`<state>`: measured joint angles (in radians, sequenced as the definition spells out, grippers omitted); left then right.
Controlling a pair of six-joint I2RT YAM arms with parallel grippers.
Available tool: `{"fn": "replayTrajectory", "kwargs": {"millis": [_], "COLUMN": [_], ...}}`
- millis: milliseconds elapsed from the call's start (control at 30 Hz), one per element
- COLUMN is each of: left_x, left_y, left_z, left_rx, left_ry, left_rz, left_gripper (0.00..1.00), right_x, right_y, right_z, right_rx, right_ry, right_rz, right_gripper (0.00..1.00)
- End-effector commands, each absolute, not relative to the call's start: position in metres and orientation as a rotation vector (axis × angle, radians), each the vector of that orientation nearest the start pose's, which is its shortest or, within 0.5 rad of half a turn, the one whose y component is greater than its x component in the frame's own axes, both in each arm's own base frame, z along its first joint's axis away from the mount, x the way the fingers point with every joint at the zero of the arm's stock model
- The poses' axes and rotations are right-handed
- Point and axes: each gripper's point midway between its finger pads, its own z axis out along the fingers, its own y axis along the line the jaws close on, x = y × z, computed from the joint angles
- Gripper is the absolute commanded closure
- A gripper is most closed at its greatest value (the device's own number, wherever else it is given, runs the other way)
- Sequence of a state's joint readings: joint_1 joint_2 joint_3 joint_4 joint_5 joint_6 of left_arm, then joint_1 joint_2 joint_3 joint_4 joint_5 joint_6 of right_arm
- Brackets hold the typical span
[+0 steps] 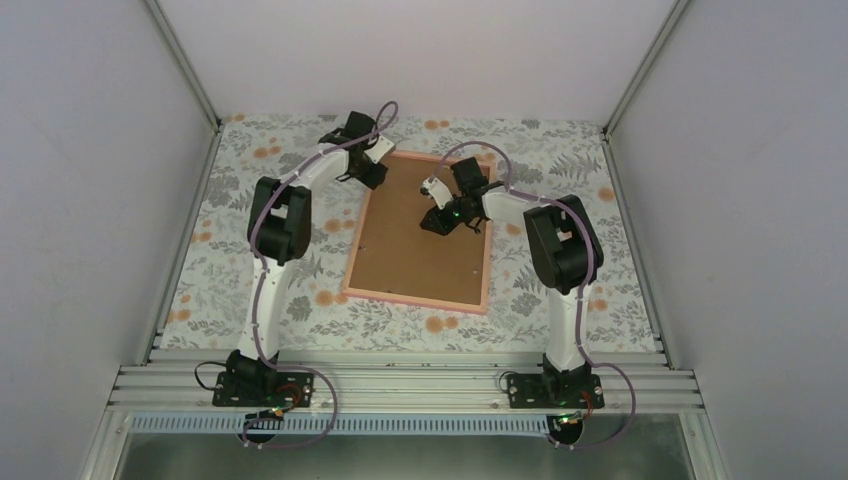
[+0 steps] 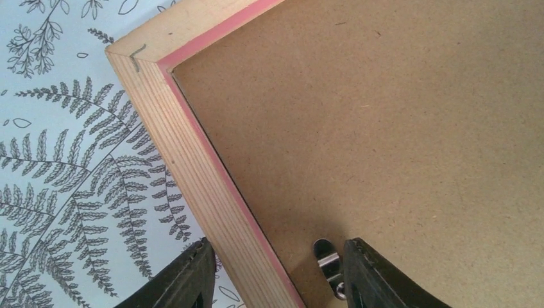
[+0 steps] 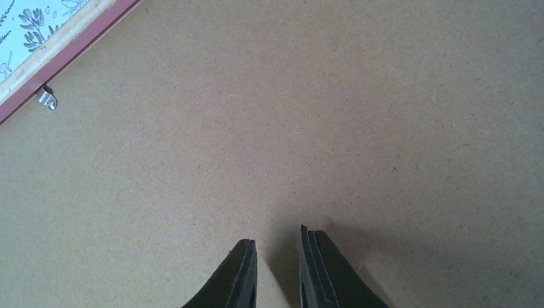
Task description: Put the photo into the frame
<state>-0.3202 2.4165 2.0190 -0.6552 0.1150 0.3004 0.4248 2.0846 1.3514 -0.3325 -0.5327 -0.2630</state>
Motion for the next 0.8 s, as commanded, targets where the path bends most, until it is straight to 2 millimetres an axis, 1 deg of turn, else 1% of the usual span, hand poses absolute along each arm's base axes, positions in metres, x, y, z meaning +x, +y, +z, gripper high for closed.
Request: {"fn": "replayTrajectory", "kwargs": {"millis": [0, 133, 200, 267, 400, 467, 567, 667, 733, 767], "left_x": [0.552, 0.548, 0.545, 0.543, 0.54, 0.541, 0.54, 0.534, 0.524, 0.52], "left_y": [-0.188, -0.183, -0.183, -0.183, -0.187, -0.19, -0.19, -0.184, -0.181, -0.179], "left_z": [0.017, 0.009, 0.009, 0.01, 0.013, 0.023, 0.028, 0.024, 0.018, 0.018], "left_rx": [0.816, 0.811, 0.813, 0.813, 0.826, 0.829, 0.83, 0.839, 0.854, 0.861], "left_ry": [2.562, 2.605, 2.612, 2.616, 2.61, 2.583, 2.571, 2.596, 2.619, 2.62], "left_rz": [-0.099, -0.093, -0.093, -0.099, -0.132, -0.154, -0.143, -0.121, -0.122, -0.121], "left_gripper": [0.53, 0.63, 0.68, 0.7, 0.7, 0.7, 0.7, 0.7, 0.71, 0.71], "right_x": [0.389, 0.382, 0.38, 0.378, 0.377, 0.376, 0.374, 0.37, 0.365, 0.362], "right_y": [0.263, 0.259, 0.258, 0.257, 0.258, 0.259, 0.26, 0.26, 0.261, 0.262], "right_z": [-0.003, -0.007, -0.008, -0.008, -0.007, -0.007, -0.007, -0.008, -0.008, -0.009], "right_rx": [-1.051, -1.056, -1.057, -1.059, -1.062, -1.066, -1.072, -1.076, -1.084, -1.089], "right_ry": [2.483, 2.498, 2.502, 2.503, 2.5, 2.499, 2.499, 2.505, 2.508, 2.511], "right_rz": [0.687, 0.684, 0.677, 0.678, 0.693, 0.703, 0.717, 0.734, 0.758, 0.771], "right_gripper": [0.81, 0.81, 0.81, 0.81, 0.81, 0.81, 0.81, 0.81, 0.81, 0.81]}}
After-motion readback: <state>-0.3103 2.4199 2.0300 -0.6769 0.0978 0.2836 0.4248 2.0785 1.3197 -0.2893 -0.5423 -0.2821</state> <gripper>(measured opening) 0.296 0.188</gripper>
